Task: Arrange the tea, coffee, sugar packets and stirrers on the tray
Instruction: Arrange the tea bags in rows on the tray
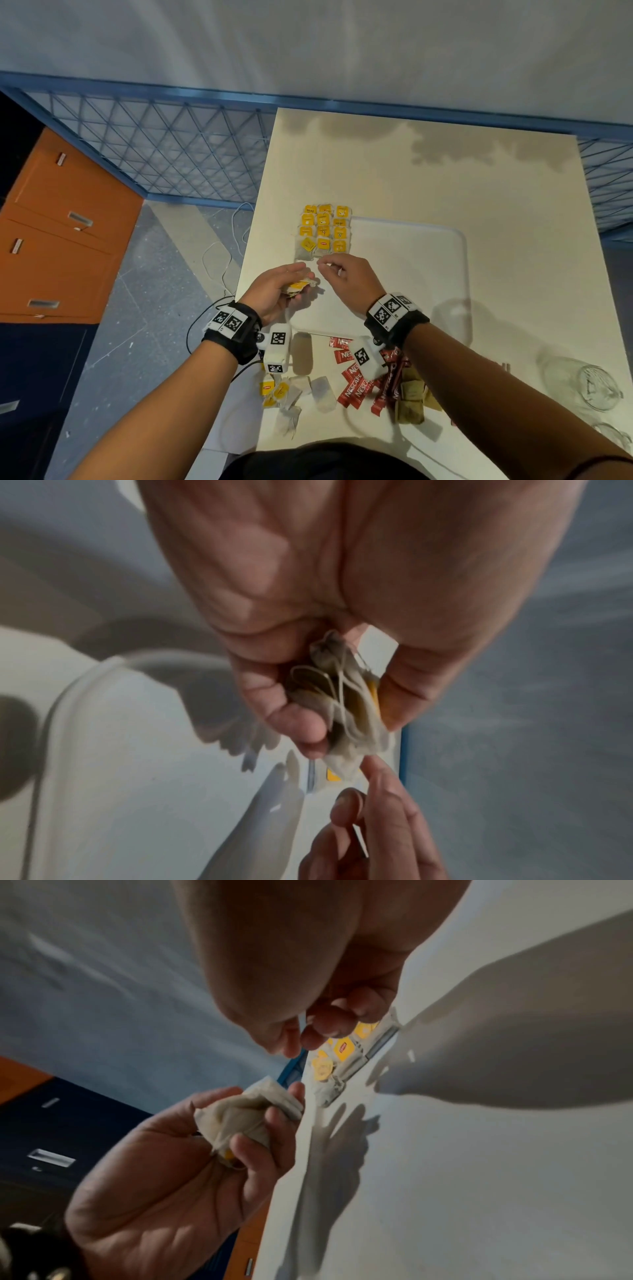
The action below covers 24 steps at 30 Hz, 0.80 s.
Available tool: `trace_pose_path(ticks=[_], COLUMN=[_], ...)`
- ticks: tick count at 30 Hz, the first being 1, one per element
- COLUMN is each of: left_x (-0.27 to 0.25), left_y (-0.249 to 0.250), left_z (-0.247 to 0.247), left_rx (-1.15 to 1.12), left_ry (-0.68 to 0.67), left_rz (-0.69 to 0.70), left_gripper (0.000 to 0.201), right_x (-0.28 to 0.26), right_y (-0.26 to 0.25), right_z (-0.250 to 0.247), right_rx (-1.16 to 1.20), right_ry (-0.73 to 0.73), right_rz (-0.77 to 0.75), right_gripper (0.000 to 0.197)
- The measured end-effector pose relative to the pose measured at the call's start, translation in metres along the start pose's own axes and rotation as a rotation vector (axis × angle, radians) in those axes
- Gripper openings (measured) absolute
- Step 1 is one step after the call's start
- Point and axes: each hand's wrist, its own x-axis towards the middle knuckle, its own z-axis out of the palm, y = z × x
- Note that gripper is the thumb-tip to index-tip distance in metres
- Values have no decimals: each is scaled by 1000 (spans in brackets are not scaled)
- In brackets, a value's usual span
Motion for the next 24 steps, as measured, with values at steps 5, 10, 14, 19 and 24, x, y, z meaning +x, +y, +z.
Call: trace_pose_path(ticks=[5, 10, 14, 19, 24], left_x=[-8, -19, -26, -28, -27], left_y=[-8, -15, -19, -16, -12], left_z=[-6, -6, -3, -2, -2], left_rx=[78, 186, 283, 328, 434], left_ry=[-87, -157, -165, -156, -99], left_rz=[46, 84, 105, 119, 159], left_gripper=[51, 56, 60, 60, 55], right_x=[-30, -45, -53, -56, -51], right_y=[-16, -11, -9, -15, -11], right_z=[-10, -5, -5, -6, -6], right_rx=[105, 229, 228, 195, 124], right_ry=[-12, -48, -151, -206, -166], right_rz=[-74, 24, 50, 13, 48], right_gripper=[32, 13, 21, 30, 19])
